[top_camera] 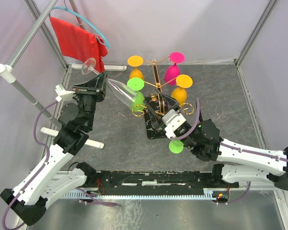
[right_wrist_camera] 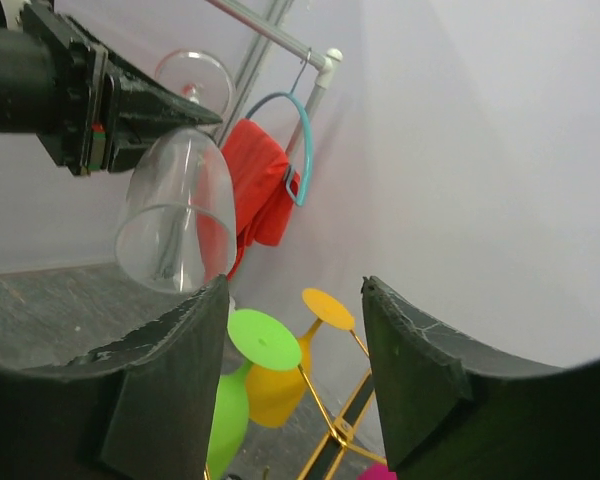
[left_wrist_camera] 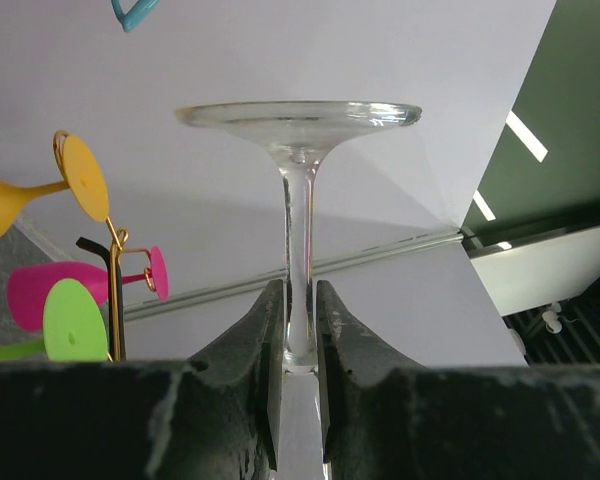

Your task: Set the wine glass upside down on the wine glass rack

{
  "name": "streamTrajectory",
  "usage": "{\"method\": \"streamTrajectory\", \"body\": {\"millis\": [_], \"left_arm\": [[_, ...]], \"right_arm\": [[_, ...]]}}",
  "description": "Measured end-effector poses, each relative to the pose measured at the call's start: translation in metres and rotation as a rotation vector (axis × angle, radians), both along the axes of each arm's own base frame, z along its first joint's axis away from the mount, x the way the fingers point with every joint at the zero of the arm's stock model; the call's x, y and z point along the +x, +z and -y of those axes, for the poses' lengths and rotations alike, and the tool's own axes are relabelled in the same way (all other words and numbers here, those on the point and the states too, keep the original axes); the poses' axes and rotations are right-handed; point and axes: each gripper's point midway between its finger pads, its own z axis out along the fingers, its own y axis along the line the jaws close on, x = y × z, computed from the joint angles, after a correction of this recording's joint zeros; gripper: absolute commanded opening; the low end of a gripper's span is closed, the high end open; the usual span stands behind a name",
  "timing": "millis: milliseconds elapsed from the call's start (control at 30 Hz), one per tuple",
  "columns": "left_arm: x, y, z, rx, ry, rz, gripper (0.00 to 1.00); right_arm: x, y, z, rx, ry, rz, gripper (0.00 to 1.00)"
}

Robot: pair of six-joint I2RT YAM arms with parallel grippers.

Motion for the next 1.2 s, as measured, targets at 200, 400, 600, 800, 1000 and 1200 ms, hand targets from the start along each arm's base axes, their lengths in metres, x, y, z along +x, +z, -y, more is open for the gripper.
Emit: {"method": "streamTrajectory", "body": {"millis": [200, 400, 600, 800, 1000, 1200], "left_arm": [[0.005, 0.008, 0.000, 0.032, 0.025, 0.024, 0.03], [0.003, 0.034, 0.000, 0.188, 0.061, 0.102, 0.03], [-0.016, 0.085, 0.013, 0.497, 0.051, 0.292, 0.03], [-0.027, 0.085, 0.034, 0.799, -0.010, 0.417, 0.03], [-0.028, 0.071, 0.067, 1.029, -0.136, 0.518, 0.03], [-0.020, 0.055, 0.093, 1.180, -0.204, 0.572, 0.03]], "right_arm": [[0.004, -0.022, 0.018, -0.036, -0.056, -0.046, 0.75], [0.002, -0.027, 0.056, 0.009, -0.100, -0.117, 0.76], [0.008, -0.012, 0.094, 0.085, -0.197, -0.247, 0.81], [0.026, 0.017, 0.118, 0.106, -0.388, -0.389, 0.92], [0.072, 0.019, 0.150, 0.075, -0.583, -0.511, 0.93], [0.123, 0.006, 0.177, 0.057, -0.668, -0.649, 0.93]]}}
